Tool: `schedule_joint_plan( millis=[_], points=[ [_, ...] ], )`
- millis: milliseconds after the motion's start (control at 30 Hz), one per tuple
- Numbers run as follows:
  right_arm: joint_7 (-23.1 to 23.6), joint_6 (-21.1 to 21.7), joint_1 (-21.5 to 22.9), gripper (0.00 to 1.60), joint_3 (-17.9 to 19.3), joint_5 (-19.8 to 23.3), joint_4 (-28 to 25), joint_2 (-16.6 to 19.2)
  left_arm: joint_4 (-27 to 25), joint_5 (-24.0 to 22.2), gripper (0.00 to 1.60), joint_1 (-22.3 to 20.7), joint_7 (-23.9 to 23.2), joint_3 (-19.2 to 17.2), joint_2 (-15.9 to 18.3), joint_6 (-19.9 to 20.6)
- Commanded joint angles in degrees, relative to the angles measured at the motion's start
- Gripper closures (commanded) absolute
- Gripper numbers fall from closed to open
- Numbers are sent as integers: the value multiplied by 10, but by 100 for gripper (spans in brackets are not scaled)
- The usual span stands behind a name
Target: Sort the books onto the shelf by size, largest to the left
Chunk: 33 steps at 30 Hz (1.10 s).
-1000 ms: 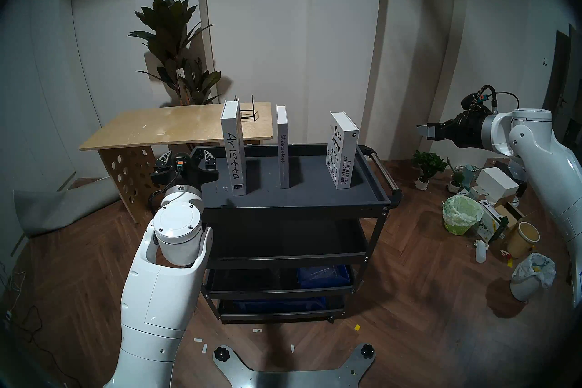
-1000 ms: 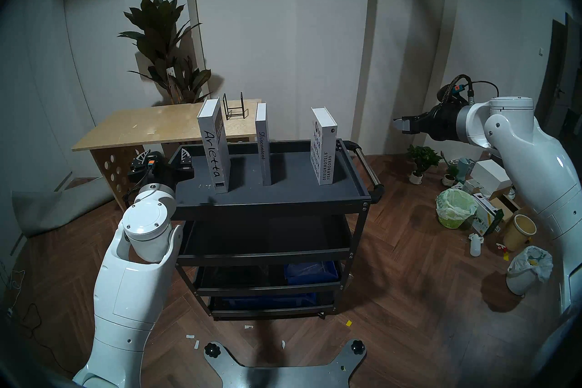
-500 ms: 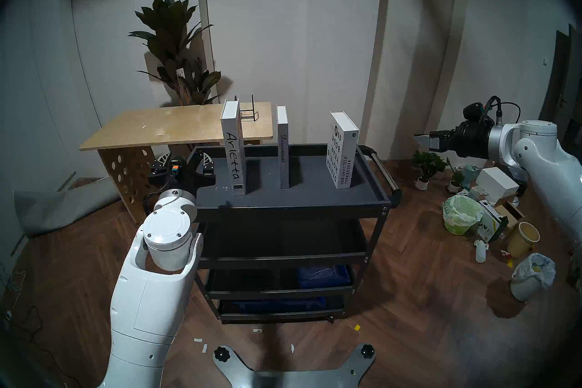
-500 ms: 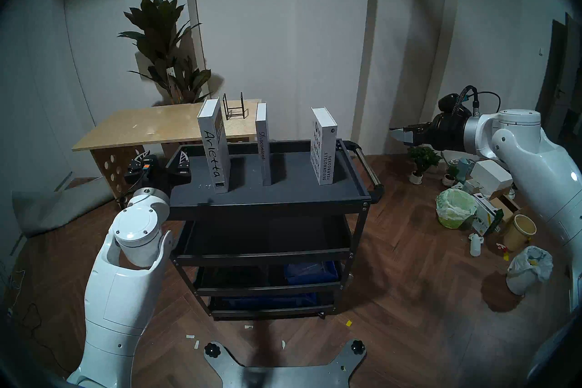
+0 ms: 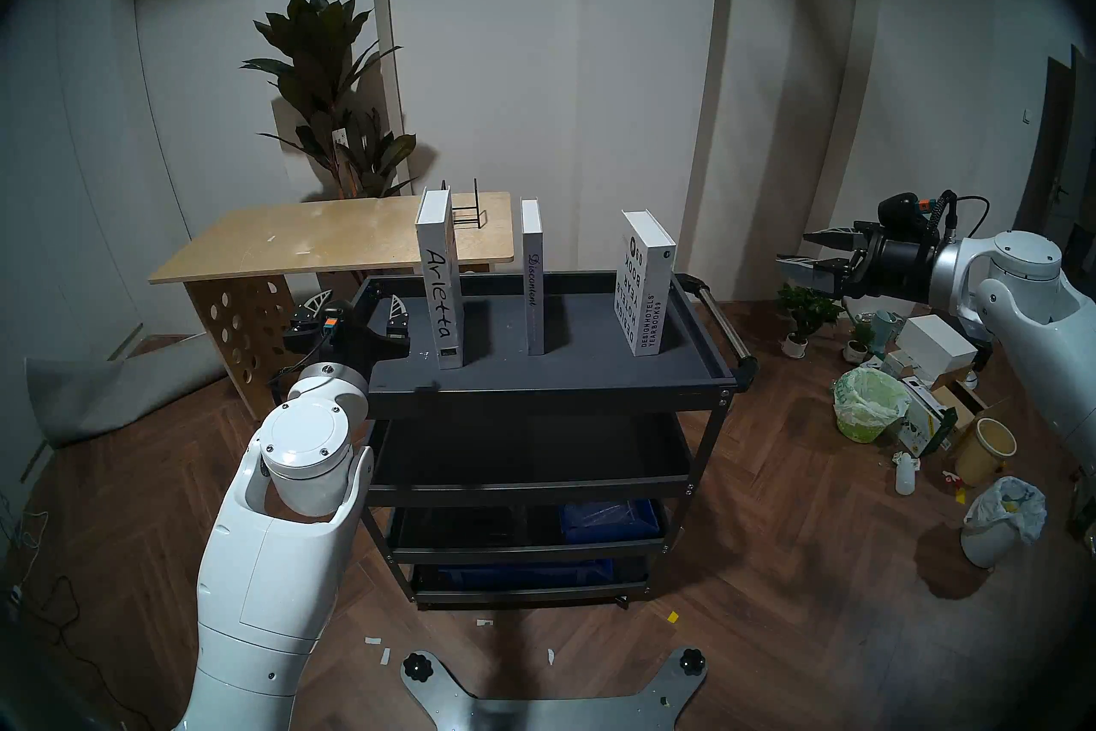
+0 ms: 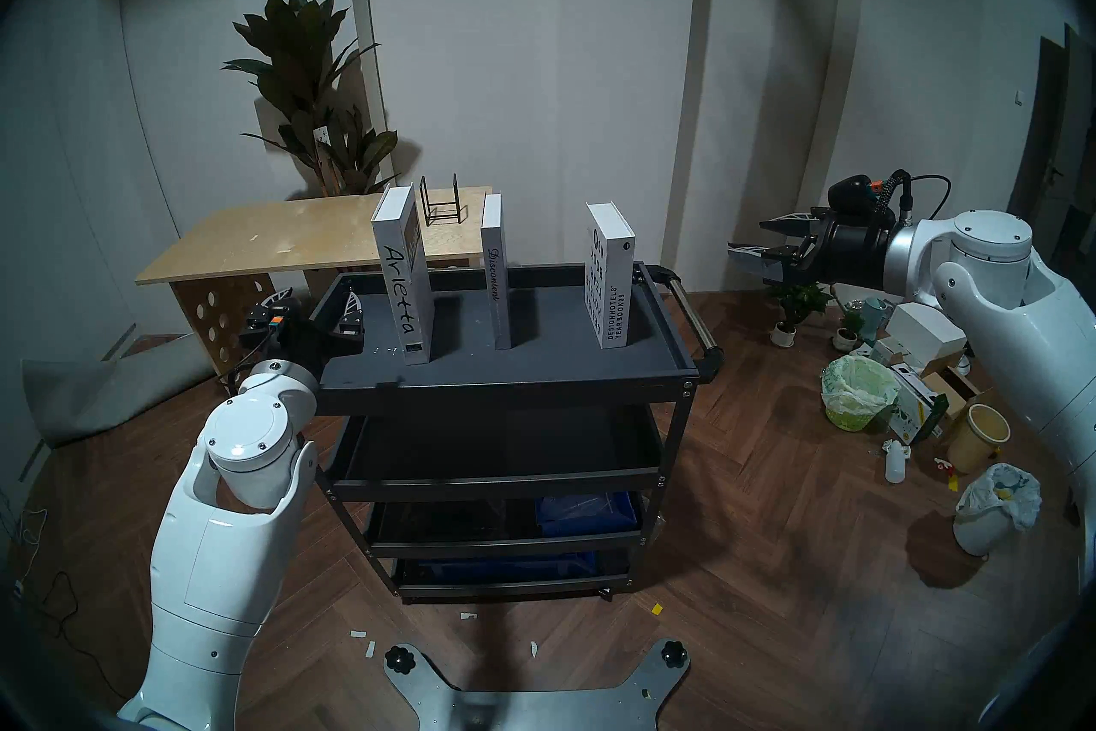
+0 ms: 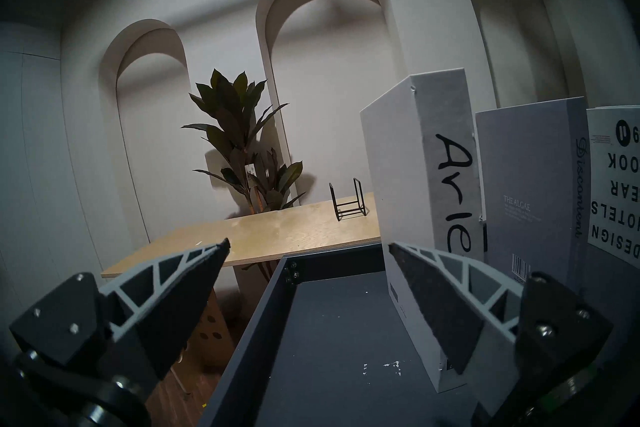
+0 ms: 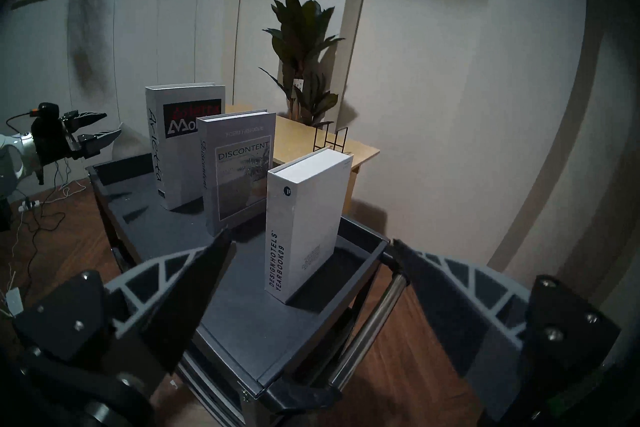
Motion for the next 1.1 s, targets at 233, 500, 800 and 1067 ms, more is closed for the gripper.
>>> schedule_joint_plan(
  millis=[233,500,800,1067],
  points=[
    [-12,-127,-113,0,111,-52,-34,-92,-11,-4,0,-7,-19,-2,14,-18],
    [-58,-176,-174,0,154,-74,-76,-132,6,5,0,-13,-10,4,7,-24],
    [-134,-137,-183,0,163,-93,-94,-186,22,6,0,-21,-10,14,8,-29],
    [-195,-134,-188,0,145,-88,-109,-210,29,6,0,-24,-13,21,11,-34]
  ],
)
